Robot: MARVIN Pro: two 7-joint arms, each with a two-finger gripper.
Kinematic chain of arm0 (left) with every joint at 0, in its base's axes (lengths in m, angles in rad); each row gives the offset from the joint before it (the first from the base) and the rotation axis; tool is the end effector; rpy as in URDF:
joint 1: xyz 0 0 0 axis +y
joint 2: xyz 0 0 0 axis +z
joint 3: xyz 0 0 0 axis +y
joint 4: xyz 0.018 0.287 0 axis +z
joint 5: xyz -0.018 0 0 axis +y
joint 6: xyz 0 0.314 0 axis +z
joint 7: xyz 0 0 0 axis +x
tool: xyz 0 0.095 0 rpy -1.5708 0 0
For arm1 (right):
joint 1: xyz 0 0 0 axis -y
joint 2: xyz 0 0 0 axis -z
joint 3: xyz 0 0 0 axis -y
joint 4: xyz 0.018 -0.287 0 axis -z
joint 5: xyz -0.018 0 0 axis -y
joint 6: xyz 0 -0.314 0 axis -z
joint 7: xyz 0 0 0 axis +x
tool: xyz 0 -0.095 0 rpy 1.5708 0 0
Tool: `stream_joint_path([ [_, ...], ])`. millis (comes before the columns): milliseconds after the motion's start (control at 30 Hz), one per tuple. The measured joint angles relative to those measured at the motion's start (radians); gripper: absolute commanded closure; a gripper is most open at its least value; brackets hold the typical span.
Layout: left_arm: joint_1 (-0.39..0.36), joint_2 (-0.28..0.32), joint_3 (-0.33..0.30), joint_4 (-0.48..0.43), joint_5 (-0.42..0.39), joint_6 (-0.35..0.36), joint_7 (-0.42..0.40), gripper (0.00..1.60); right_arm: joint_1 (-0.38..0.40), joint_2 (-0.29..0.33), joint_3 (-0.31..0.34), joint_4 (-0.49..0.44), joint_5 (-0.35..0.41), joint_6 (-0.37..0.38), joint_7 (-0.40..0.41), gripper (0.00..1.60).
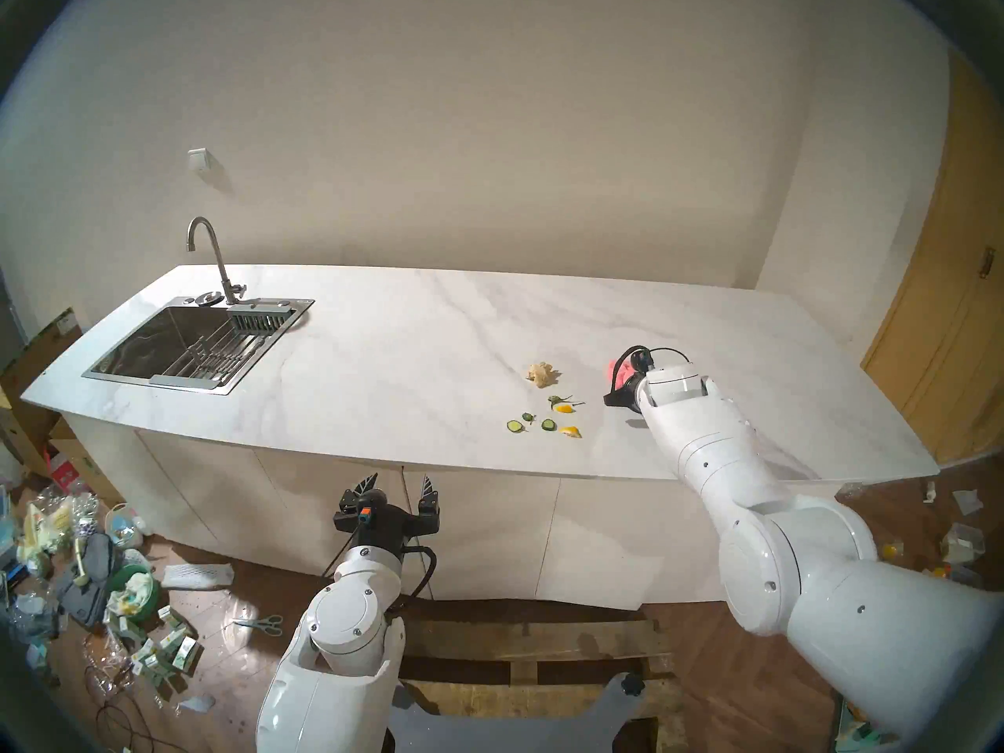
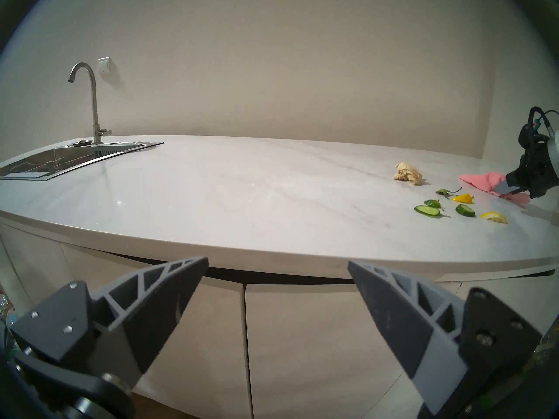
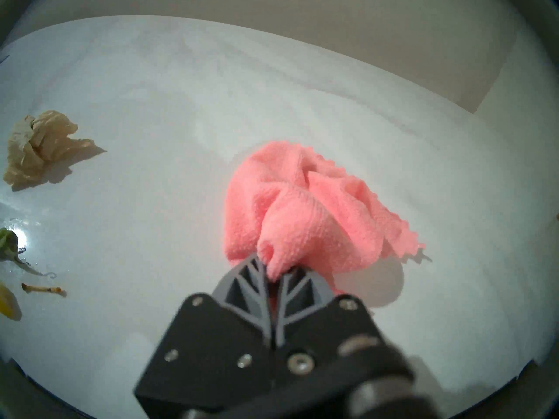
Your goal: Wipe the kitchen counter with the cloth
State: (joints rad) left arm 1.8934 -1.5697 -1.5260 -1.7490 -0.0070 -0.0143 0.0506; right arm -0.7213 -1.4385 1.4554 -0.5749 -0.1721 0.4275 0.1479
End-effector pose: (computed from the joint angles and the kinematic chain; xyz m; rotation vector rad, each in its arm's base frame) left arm 0.3281 -0.0139 -0.3532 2.3581 0.0238 2.0686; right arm 0.6112 -0.0581 -0.2927 2.6147 0.3493 1.3671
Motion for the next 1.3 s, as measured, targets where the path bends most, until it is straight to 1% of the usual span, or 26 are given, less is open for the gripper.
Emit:
stream_joint_path([
  [33,0.000,0.000,0.000,-0.001,0.000,0.000,0.000,0.00,0.004,0.003,-0.009,0.008,-0.006,-0.010,0.009,1.60],
  [133,0.002,0.000,0.000,-0.005,0.000,0.000,0.000,0.00,0.020,0.029,-0.058,0.037,-0.042,-0.068,0.068,1.60],
  [167,0.002,0.001,0.000,-0.006,0.000,0.000,0.000,0.00,0.022,0.034,-0.064,0.040,-0.047,-0.077,0.078,1.60],
  [300,0.003,0.001,0.000,-0.009,0.000,0.000,0.000,0.00,0.025,0.072,-0.102,0.039,-0.076,-0.139,0.132,1.60],
  [400,0.004,0.002,0.001,-0.010,0.000,0.000,-0.001,0.00,0.025,0.094,-0.117,0.028,-0.091,-0.175,0.150,1.60],
  [700,0.005,0.002,0.001,-0.012,-0.001,0.000,-0.001,0.00,0.013,0.173,-0.175,-0.075,-0.140,-0.305,0.215,1.60],
  [800,0.005,0.003,0.001,-0.012,-0.001,0.000,-0.001,0.00,0.006,0.187,-0.197,-0.100,-0.159,-0.334,0.226,1.60],
  [900,0.005,0.003,0.001,-0.012,-0.001,0.000,-0.001,0.00,0.006,0.187,-0.197,-0.100,-0.159,-0.334,0.226,1.60],
  [933,0.005,0.003,0.001,-0.012,-0.001,0.000,0.000,0.00,-0.026,0.219,-0.250,-0.153,-0.200,-0.393,0.250,1.60],
  [1067,0.005,0.003,0.001,-0.012,-0.001,0.000,0.000,0.00,-0.026,0.219,-0.250,-0.153,-0.200,-0.393,0.250,1.60],
  [1100,0.005,0.003,0.001,-0.011,-0.001,0.000,0.000,0.00,-0.047,0.238,-0.275,-0.185,-0.223,-0.426,0.253,1.60],
  [1167,0.005,0.003,0.001,-0.011,-0.001,0.000,0.000,0.00,-0.047,0.238,-0.275,-0.185,-0.223,-0.426,0.253,1.60],
  [1200,0.005,0.003,0.001,-0.011,-0.001,0.000,0.000,0.00,-0.068,0.255,-0.288,-0.226,-0.236,-0.466,0.254,1.60],
  [1267,0.005,0.003,0.001,-0.011,-0.001,0.000,0.000,0.00,-0.073,0.260,-0.292,-0.237,-0.239,-0.477,0.255,1.60],
  [1300,0.005,0.003,0.001,-0.011,-0.001,0.000,0.000,0.00,-0.085,0.272,-0.299,-0.257,-0.248,-0.498,0.255,1.60],
])
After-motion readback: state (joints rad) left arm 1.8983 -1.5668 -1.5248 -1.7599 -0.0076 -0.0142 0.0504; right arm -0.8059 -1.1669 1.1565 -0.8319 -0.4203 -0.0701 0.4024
